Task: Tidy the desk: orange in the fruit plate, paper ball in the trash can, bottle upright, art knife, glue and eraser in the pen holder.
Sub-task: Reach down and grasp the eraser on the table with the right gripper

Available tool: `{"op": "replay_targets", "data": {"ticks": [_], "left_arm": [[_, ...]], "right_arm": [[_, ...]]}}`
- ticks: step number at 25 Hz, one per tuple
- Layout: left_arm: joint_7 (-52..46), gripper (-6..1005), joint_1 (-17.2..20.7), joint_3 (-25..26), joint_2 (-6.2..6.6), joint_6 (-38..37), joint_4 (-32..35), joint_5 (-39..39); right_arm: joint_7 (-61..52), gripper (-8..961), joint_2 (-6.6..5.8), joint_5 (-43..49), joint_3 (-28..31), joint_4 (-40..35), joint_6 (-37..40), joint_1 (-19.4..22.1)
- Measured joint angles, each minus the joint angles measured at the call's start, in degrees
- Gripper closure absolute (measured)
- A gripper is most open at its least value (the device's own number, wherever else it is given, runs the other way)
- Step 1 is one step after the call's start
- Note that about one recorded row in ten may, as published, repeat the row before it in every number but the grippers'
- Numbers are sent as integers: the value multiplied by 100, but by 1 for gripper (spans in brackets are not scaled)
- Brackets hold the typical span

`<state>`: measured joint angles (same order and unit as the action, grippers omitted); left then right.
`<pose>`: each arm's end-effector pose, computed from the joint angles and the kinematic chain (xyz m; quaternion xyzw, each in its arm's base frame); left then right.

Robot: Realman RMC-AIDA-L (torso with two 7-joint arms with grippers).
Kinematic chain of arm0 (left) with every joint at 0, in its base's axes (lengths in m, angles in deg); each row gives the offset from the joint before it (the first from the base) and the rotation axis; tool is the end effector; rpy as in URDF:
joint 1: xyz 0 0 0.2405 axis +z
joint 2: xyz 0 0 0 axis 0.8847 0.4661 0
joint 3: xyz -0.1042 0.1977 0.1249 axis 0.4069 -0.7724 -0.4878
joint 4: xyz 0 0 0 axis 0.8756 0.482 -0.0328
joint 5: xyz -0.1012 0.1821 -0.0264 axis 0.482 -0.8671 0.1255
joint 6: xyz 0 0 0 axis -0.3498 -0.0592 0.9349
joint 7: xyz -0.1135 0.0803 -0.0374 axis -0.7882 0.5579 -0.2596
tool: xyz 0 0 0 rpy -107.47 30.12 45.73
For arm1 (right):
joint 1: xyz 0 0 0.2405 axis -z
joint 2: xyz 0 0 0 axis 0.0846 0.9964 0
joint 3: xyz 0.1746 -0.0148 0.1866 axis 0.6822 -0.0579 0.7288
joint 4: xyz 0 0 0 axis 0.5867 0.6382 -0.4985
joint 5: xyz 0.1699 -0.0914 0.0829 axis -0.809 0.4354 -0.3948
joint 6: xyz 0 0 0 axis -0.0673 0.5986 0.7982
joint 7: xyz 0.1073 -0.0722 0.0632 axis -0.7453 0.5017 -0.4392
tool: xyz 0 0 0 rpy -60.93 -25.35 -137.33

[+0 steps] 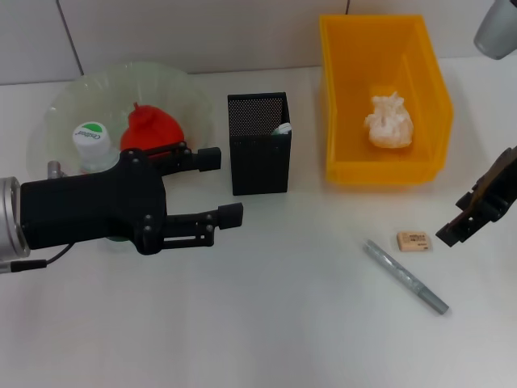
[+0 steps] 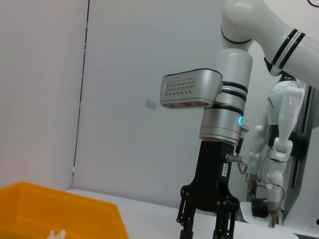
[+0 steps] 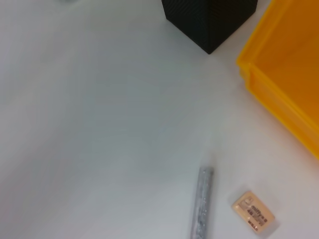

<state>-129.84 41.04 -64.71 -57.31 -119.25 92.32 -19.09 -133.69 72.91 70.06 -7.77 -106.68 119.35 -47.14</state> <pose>-0.1943 0.3045 0.0113 -0.9401 -0.0970 -0.3215 0.0581 0.1949 0.3502 0.0850 -0.9054 0.3526 -0.2085 0.1118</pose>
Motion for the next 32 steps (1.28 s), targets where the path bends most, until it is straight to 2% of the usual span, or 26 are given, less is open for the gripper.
{"op": "replay_targets", "data": {"ticks": [16,32], "left_arm": [[62,197,-98,-2,0,3,-237,-7],[133,197,-76,-2,-7,3,-317,-8]], "right_arm": [[182,379,-2,311,-8,809,-635,-174],[195,380,-21,544,-277,1500,-1277,-313]]}}
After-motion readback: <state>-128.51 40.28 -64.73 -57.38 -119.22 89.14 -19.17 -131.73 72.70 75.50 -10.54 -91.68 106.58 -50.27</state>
